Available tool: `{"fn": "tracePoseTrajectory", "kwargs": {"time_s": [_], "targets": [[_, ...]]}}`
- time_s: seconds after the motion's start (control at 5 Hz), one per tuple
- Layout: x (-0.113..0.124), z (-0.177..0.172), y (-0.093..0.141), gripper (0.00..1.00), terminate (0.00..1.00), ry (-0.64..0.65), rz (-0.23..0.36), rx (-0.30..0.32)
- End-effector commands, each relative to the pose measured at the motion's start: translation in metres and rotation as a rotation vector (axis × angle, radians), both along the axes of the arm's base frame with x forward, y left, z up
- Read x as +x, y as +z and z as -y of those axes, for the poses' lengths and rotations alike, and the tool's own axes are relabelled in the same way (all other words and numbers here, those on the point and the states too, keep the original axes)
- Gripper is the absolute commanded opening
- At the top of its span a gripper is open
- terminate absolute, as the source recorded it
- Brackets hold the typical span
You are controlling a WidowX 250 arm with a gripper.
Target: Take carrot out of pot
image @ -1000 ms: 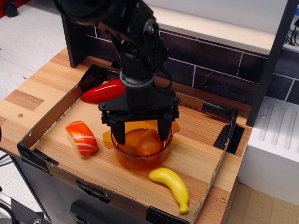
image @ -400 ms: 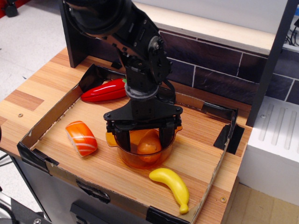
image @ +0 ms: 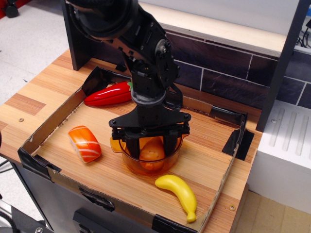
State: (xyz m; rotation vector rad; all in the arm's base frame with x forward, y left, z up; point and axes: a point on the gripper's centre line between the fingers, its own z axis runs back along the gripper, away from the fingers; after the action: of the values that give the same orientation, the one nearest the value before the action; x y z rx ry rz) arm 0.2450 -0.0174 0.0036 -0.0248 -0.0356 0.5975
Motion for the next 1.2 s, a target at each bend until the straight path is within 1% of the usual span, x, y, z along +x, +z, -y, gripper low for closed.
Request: {"fn": "tracePoseTrajectory", "kwargs": {"time_s": [0.0,0.2,0.4,0.8,1.0], "targets": [[0.015,-0.006,0.027,0.0,0.0,0.025,0.028,-0.036],[0.019,-0.005,0.048,0.0,0.0,0.054,0.083,-0.028],[0.025,0.004,0.059,0.0,0.0,0.056,0.098,-0.026],[0.049,0.038,0.067,0.0,0.0,0.06,0.099,-0.056],[0.063,0.058,0.065,0.0,0.0,0.06,0.086,-0.056]]}}
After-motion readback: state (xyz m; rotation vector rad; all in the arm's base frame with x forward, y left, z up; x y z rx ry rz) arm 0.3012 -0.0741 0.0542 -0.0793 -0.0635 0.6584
